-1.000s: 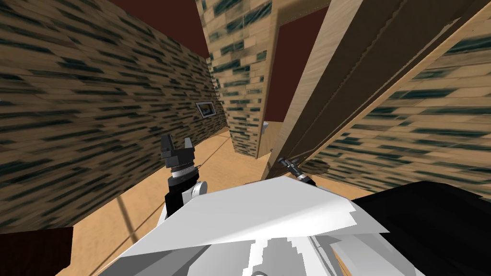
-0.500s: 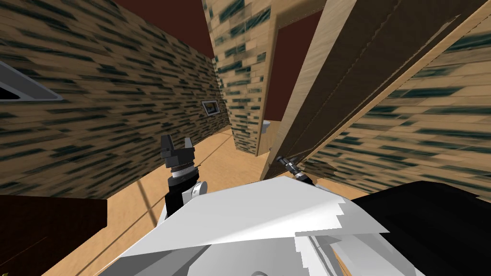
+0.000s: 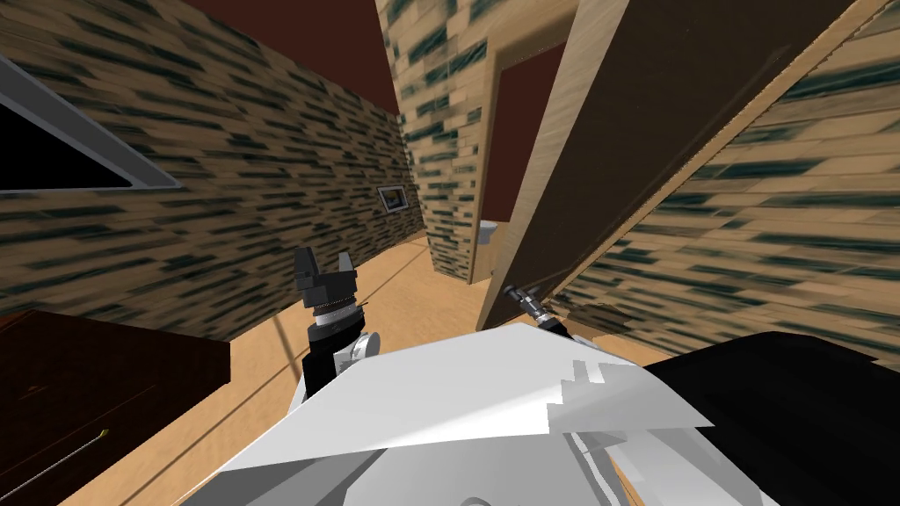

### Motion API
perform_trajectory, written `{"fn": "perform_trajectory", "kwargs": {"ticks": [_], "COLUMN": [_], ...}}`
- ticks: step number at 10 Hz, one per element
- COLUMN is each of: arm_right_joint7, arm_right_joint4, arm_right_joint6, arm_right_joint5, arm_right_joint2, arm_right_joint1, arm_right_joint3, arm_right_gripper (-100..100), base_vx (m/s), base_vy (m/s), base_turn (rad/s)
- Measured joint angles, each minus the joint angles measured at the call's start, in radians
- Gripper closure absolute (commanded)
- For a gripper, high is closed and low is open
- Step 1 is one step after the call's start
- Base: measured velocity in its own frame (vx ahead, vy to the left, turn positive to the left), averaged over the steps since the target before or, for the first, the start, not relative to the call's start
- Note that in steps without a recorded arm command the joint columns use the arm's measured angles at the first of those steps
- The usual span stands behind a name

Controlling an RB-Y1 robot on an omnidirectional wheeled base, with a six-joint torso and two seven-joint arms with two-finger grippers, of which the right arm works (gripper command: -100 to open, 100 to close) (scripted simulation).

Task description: Pull the door open

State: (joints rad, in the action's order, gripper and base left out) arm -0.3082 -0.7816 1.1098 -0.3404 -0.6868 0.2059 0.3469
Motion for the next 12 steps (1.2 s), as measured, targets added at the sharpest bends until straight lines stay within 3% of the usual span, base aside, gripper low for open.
{"fn": "perform_trajectory", "kwargs": {"ticks": [5, 7, 10, 12], "arm_right_joint7": [0.065, 0.086, 0.119, 0.116], "arm_right_joint4": [-0.123, -0.139, -0.201, -0.188], "arm_right_joint6": [-0.080, -0.100, -0.143, -0.141], "arm_right_joint5": [-0.048, -0.061, -0.081, -0.085], "arm_right_joint2": [-0.006, 0.003, 0.007, 0.006], "arm_right_joint1": [0.028, 0.022, 0.040, 0.033], "arm_right_joint3": [0.013, 0.032, 0.048, 0.048], "arm_right_gripper": [100, 100, 100, 100], "base_vx": [-0.168, -0.148, -0.079, -0.154], "base_vy": [-0.102, -0.129, -0.095, -0.002], "base_turn": [0.136, 0.089, 0.070, 0.236]}}
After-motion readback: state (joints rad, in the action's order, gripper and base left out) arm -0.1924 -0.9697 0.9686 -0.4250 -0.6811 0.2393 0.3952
